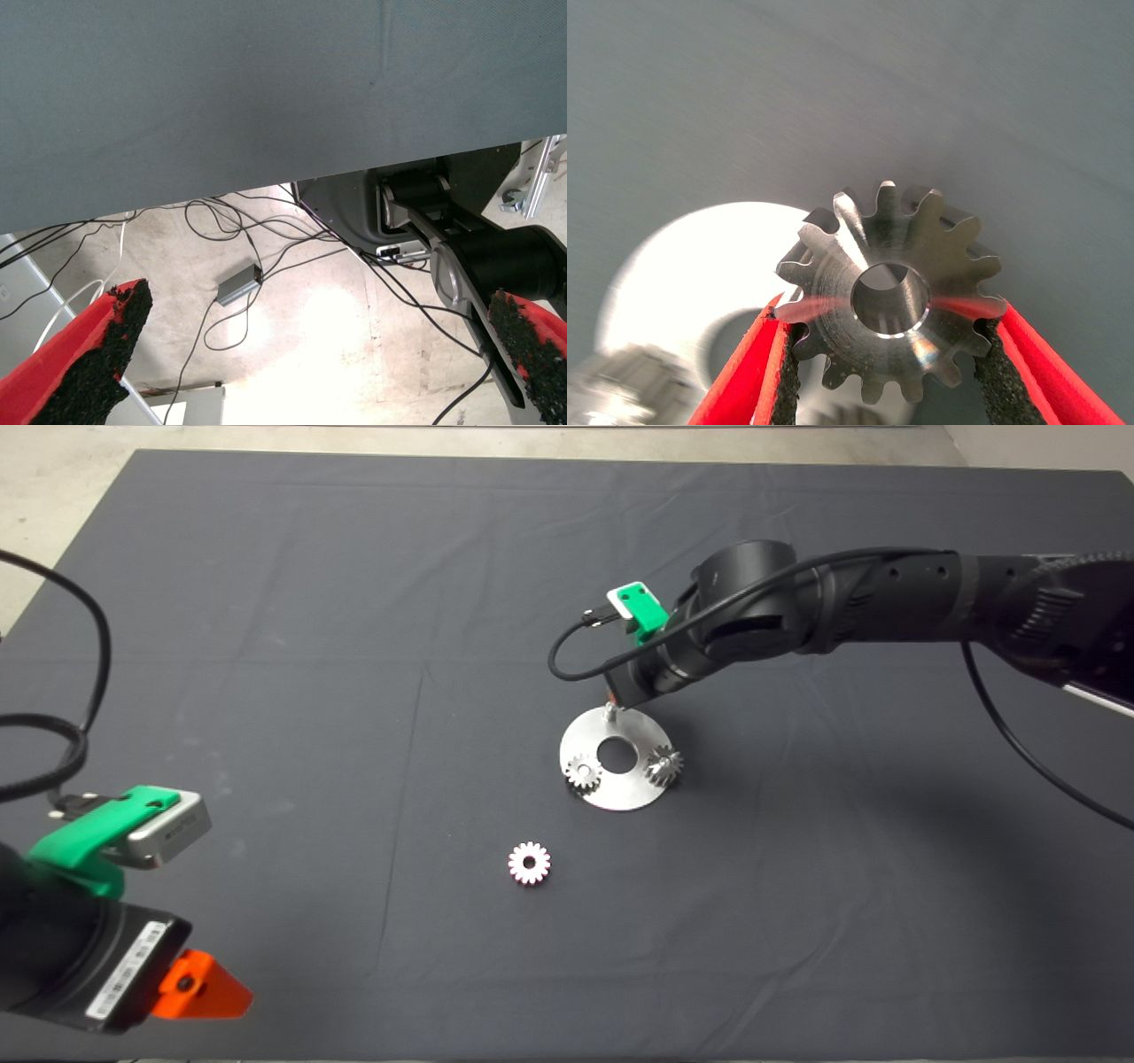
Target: Remove an incorrectly installed larger gear and replace it with the correct smaller gear
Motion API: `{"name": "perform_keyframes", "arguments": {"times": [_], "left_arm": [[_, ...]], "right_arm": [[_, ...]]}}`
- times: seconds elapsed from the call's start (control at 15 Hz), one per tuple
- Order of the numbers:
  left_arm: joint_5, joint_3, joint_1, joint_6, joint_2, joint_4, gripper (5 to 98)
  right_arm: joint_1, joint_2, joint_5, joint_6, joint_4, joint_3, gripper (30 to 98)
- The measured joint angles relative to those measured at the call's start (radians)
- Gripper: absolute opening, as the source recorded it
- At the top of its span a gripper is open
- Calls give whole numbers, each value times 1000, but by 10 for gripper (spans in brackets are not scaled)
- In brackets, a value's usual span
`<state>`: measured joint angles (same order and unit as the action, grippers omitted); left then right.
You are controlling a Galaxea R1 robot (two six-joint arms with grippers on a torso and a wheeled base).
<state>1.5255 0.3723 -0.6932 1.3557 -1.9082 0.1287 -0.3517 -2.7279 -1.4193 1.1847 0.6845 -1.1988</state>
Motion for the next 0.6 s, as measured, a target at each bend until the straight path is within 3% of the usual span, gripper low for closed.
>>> {"name": "perform_keyframes", "arguments": {"times": [0.47,0.6], "left_arm": [[0,0,0,0,0,0,977],[0,-2,0,0,0,0,977]], "right_arm": [[0,204,-71,99,0,129,440],[0,239,-105,115,0,135,440]]}}
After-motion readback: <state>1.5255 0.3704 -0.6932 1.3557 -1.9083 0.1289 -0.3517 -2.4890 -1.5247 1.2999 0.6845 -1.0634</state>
